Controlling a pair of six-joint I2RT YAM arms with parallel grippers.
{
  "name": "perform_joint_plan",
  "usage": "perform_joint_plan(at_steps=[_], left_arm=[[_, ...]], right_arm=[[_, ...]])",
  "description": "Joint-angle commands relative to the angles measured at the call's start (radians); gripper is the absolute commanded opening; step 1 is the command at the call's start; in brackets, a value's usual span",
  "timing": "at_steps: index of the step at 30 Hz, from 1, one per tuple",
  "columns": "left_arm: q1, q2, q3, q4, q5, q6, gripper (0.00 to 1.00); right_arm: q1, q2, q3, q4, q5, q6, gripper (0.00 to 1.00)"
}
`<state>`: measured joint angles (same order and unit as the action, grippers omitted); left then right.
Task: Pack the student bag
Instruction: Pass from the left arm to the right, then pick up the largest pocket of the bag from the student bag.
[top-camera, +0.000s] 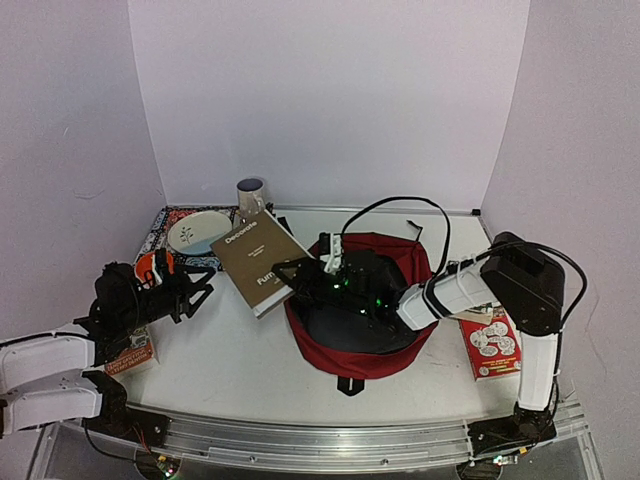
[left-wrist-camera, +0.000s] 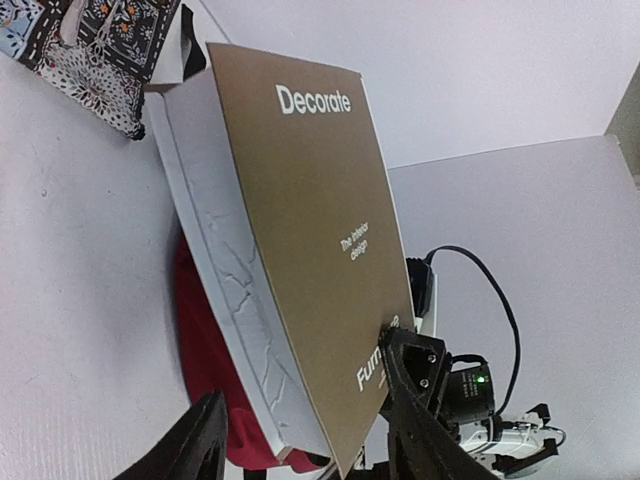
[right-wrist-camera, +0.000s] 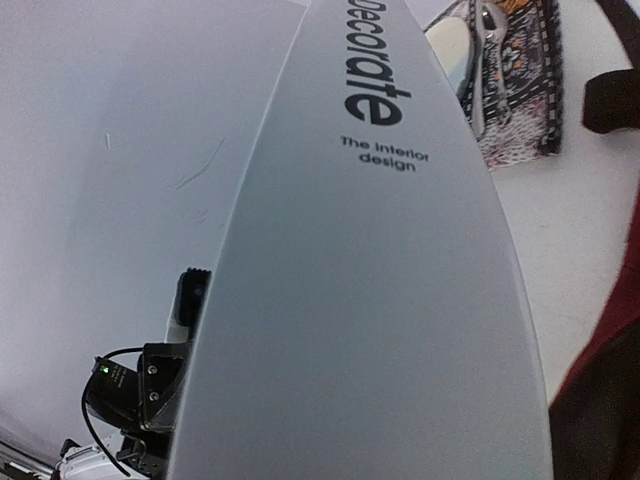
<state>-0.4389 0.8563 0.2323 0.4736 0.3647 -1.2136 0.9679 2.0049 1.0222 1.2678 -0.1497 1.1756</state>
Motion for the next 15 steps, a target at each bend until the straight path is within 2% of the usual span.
perform_joint_plan(at_steps=[1, 5, 8, 15], left_arm=[[-0.001, 0.089, 0.114, 0.024, -0.007, 0.224, 0.66], [-0.002, 0.206, 0.2, -0.013, 0.013, 0.354, 0.79], [-0.005, 0.288, 0.259, -0.036, 0.023, 0.426, 0.84], [-0.06, 0.498, 0.429, -0.096, 0.022, 0.551, 0.89]], right_arm=[[-0.056, -0.153, -0.08, 0.198, 0.011, -0.016, 0.46], [-0.11, -0.247, -0.201, 0.198, 0.025, -0.024, 0.46], [-0.146, -0.327, -0.294, 0.197, 0.039, -0.029, 0.46], [-0.225, -0.546, -0.486, 0.09, 0.074, -0.046, 0.46]])
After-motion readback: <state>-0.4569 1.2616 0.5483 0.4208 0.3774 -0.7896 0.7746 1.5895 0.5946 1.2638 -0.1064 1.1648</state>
